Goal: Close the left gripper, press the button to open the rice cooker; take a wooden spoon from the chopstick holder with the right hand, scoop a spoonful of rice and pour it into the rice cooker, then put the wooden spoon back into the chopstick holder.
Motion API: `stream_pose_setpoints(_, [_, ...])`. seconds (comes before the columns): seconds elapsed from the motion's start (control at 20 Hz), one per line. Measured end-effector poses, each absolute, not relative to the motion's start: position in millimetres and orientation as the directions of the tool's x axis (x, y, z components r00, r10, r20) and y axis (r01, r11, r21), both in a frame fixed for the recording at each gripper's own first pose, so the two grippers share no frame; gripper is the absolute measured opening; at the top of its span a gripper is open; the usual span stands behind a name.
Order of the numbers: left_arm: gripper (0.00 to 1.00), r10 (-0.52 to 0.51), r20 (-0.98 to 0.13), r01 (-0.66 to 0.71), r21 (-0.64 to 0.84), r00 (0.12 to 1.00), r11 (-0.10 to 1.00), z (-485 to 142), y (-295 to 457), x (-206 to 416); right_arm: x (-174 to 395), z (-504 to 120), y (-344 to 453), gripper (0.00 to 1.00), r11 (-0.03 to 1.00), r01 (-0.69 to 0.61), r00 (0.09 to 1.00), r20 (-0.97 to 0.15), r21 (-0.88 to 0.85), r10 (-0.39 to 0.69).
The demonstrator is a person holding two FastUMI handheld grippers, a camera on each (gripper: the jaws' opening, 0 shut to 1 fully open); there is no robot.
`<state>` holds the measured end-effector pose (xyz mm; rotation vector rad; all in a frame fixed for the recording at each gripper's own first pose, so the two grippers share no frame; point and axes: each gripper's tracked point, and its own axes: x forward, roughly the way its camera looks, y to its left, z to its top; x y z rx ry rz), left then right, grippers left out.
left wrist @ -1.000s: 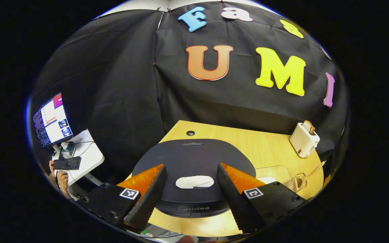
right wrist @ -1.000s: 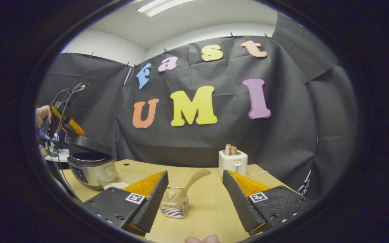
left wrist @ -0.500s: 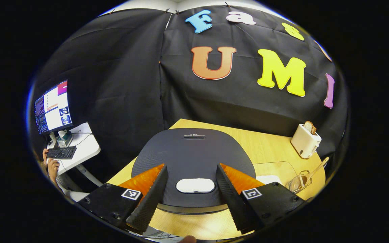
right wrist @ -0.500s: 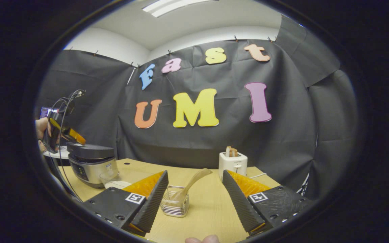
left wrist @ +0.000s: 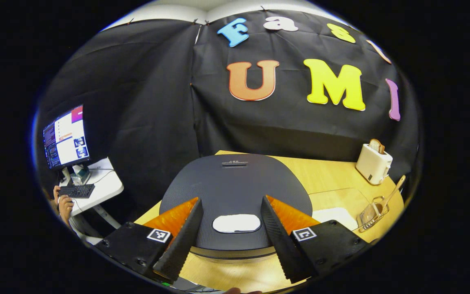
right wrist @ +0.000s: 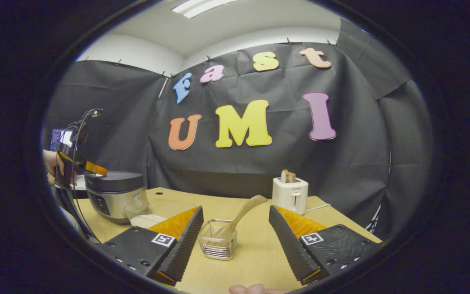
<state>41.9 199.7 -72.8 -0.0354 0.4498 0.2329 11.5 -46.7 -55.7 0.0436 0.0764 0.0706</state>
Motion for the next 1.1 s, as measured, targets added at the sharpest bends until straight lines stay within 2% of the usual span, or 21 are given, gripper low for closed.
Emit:
stream_pose_setpoints(0.05, [0.92, 0.213, -0.421, -0.229, 0.012, 0.882, 0.973, -72.8, 198.4, 45.9, 10.7, -54.9, -44.3, 0.96, 0.997, -0.069, 0.995, -0.065, 0.037, 0.072])
stream_pose_setpoints(0.1, [0.90, 0.210, -0.414, -0.226, 0.010, 0.886, 0.974, -74.0, 200.0, 43.7, 10.5, -53.2, -42.5, 0.91, 0.997, -0.070, 0.996, -0.055, 0.032, 0.072])
stream_pose_setpoints(0.25, [0.90, 0.204, -0.395, -0.230, -0.020, 0.896, 0.973, -73.6, 201.8, 41.9, 11.3, -55.2, -36.3, 0.91, 0.996, -0.076, 0.995, -0.057, 0.050, 0.079])
stream_pose_setpoints(0.3, [0.90, 0.204, -0.375, -0.235, -0.039, 0.904, 0.971, -73.8, 201.7, 40.9, 12.1, -56.4, -33.3, 0.95, 0.994, -0.082, 0.994, -0.065, 0.072, 0.087])
stream_pose_setpoints(0.35, [0.90, 0.204, -0.343, -0.229, -0.033, 0.917, 0.973, -70.7, 200.0, 42.3, 11.5, -59.7, -28.1, 0.95, 0.991, -0.095, 0.992, -0.076, 0.091, 0.102])
stream_pose_setpoints(0.4, [0.90, 0.210, -0.312, -0.228, -0.020, 0.926, 0.973, -68.1, 199.7, 44.2, 9.7, -62.7, -25.1, 0.91, 0.990, -0.106, 0.990, -0.088, 0.096, 0.114])
stream_pose_setpoints(0.45, [0.89, 0.218, -0.295, -0.231, -0.009, 0.930, 0.973, -68.1, 200.1, 45.4, 8.3, -63.3, -27.2, 0.95, 0.990, -0.104, 0.989, -0.092, 0.093, 0.112])
stream_pose_setpoints(0.5, [0.89, 0.228, -0.277, -0.236, 0.003, 0.934, 0.972, -67.5, 201.0, 46.0, 6.8, -63.2, -30.5, 0.91, 0.992, -0.095, 0.990, -0.092, 0.085, 0.102])
stream_pose_setpoints(0.6, [0.89, 0.250, -0.258, -0.255, 0.012, 0.933, 0.967, -67.1, 203.7, 43.9, 4.7, -61.6, -36.4, 0.91, 0.994, -0.076, 0.993, -0.086, 0.080, 0.083])
stream_pose_setpoints(0.65, [0.90, 0.269, -0.252, -0.275, 0.014, 0.929, 0.961, -66.5, 206.8, 42.1, 3.6, -60.3, -38.6, 0.95, 0.995, -0.068, 0.994, -0.084, 0.079, 0.074])
stream_pose_setpoints(0.7, [0.93, 0.281, -0.250, -0.287, 0.010, 0.927, 0.958, -65.4, 207.3, 40.7, 3.5, -58.0, -40.4, 0.91, 0.994, -0.060, 0.995, -0.076, 0.086, 0.067])
stream_pose_setpoints(0.75, [0.96, 0.294, -0.251, -0.303, 0.003, 0.922, 0.953, -64.1, 206.2, 37.0, 3.4, -55.9, -40.7, 0.95, 0.994, -0.057, 0.996, -0.070, 0.096, 0.063])
stream_pose_setpoints(0.85, [0.96, 0.308, -0.217, -0.318, -0.011, 0.926, 0.948, -48.3, 202.5, 31.3, 4.0, -53.8, -40.1, 0.95, 0.993, -0.054, 0.996, -0.061, 0.107, 0.061])
stream_pose_setpoints(1.0, [0.96, 0.291, -0.162, -0.298, -0.020, 0.943, 0.954, -19.7, 180.8, 21.0, 5.3, -50.1, -40.0, 0.95, 0.993, -0.047, 0.997, -0.057, 0.112, 0.054])
stream_pose_setpoints(1.1, [0.96, 0.240, -0.098, -0.244, -0.031, 0.966, 0.969, -0.6, 153.8, 17.1, 4.9, -46.5, -40.8, 0.95, 0.993, -0.037, 0.998, -0.052, 0.110, 0.043])
